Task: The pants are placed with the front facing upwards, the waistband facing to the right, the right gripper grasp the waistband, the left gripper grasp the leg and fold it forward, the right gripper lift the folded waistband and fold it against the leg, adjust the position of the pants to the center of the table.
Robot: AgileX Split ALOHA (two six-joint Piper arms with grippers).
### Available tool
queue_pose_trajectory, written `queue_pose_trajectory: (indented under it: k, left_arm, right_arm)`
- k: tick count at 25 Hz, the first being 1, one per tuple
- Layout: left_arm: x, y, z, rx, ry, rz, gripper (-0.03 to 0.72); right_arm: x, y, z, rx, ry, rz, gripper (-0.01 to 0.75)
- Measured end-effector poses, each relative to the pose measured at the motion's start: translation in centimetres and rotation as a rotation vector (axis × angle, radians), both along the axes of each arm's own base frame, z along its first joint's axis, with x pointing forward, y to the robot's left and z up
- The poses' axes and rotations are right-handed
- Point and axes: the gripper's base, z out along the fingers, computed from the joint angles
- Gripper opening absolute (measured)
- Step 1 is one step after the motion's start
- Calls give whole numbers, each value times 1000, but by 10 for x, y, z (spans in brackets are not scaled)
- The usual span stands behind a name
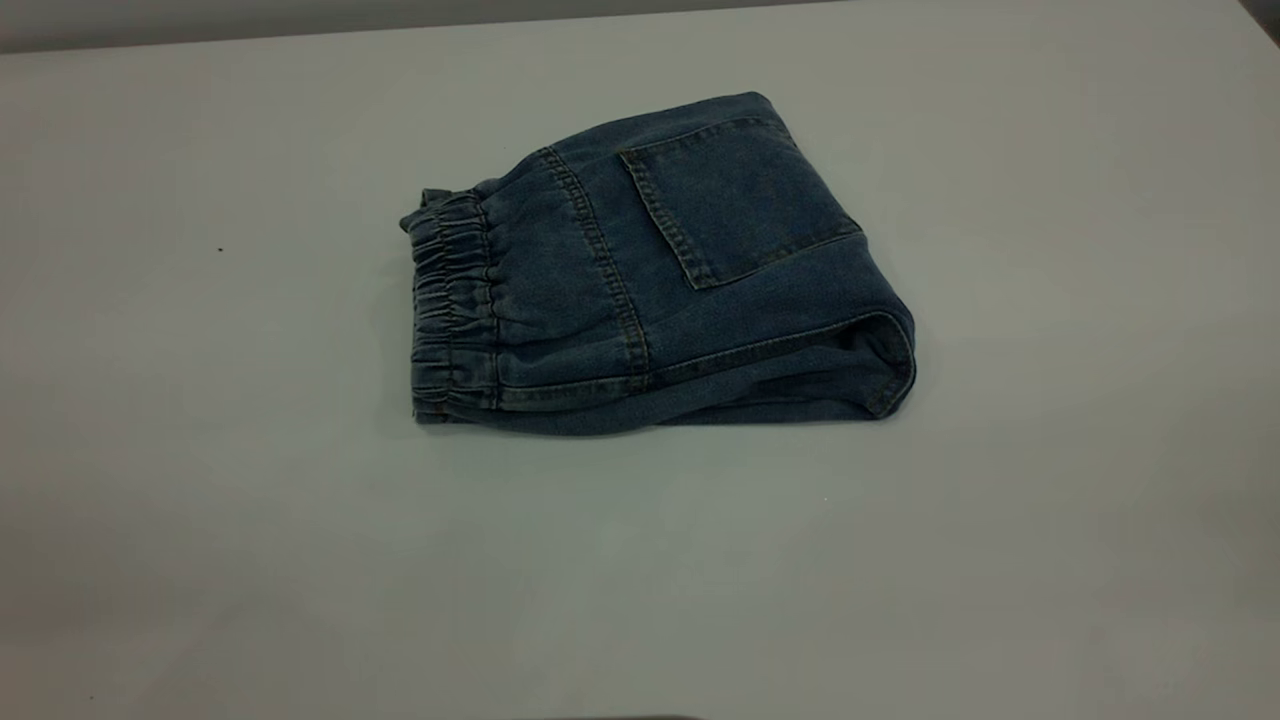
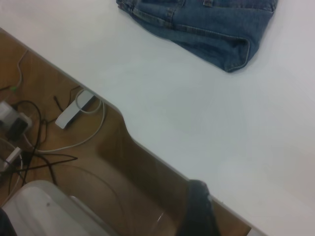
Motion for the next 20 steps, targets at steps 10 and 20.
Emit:
queue_pose_trajectory:
  k: [10,20]
  left_arm:
    - [-1,2,0,-4,-11,61,405]
    - [-18,8,2,-27,-145,359,405]
  right_arm:
    - [1,-2,0,7,2,-170,460]
    - [-16,-11,0,71,-123,-667,460]
